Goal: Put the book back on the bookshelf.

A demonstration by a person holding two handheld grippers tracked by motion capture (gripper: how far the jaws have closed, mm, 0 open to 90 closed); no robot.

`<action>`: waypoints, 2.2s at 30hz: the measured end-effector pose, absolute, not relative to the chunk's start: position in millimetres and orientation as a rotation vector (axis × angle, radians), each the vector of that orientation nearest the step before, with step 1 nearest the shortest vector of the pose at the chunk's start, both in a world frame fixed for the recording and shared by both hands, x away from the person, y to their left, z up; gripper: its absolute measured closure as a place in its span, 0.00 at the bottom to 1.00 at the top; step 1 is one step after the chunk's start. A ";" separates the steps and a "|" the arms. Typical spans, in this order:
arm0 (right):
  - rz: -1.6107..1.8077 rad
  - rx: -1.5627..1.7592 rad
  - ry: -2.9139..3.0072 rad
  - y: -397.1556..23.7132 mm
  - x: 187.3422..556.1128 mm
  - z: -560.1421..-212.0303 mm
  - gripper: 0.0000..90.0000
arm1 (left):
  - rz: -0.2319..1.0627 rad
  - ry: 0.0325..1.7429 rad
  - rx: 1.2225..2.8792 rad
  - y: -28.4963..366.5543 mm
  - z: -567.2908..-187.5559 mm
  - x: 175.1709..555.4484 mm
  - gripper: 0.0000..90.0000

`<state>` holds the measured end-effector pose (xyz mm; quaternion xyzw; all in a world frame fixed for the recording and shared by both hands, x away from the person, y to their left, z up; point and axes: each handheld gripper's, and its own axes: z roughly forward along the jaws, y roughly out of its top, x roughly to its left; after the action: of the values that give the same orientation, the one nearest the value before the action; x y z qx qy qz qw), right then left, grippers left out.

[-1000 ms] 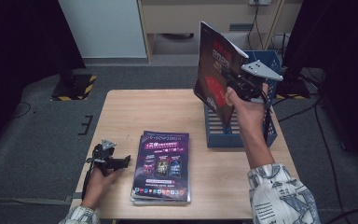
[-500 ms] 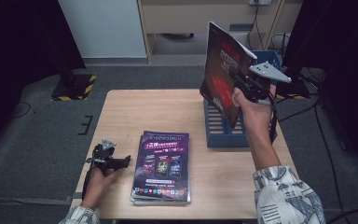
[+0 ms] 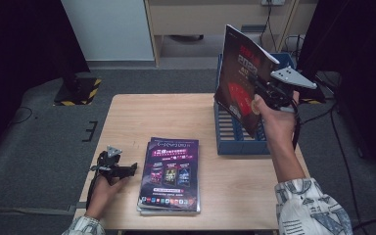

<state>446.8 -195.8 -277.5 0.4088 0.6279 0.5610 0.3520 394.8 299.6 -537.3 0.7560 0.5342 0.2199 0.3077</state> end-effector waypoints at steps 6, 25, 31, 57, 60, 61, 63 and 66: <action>1.441 1.072 1.636 -203.0 444.2 -279.4 0.97 | 0.581 1.412 2.004 299.7 -537.1 394.8 0.00; 1.394 1.142 1.606 -205.7 454.2 -289.7 0.97 | 0.583 1.417 1.994 298.7 -537.3 394.8 0.00; 1.344 1.163 1.601 -183.7 471.4 -298.2 0.97 | 0.583 1.417 1.995 298.7 -537.3 394.8 0.00; 1.348 1.259 1.486 -158.0 499.0 -363.4 0.97 | 0.582 1.413 2.003 298.0 -537.1 395.0 0.00; 1.345 1.258 1.481 -158.6 500.8 -368.8 0.97 | 0.582 1.412 2.003 297.9 -537.1 395.0 0.00; 1.344 1.261 1.481 -158.9 501.3 -371.1 0.97 | 0.582 1.412 2.003 297.8 -537.1 395.0 0.00; 1.336 1.270 1.482 -158.6 502.1 -376.3 0.96 | 0.582 1.413 2.002 297.7 -537.2 395.1 0.00; 1.326 1.275 1.486 -156.3 503.1 -384.2 0.97 | 0.582 1.413 2.002 297.6 -537.2 395.1 0.00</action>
<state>503.1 -156.3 -384.2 0.4989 0.5817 0.5189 0.3788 395.1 297.6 -537.2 0.7567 0.5339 0.2199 0.3065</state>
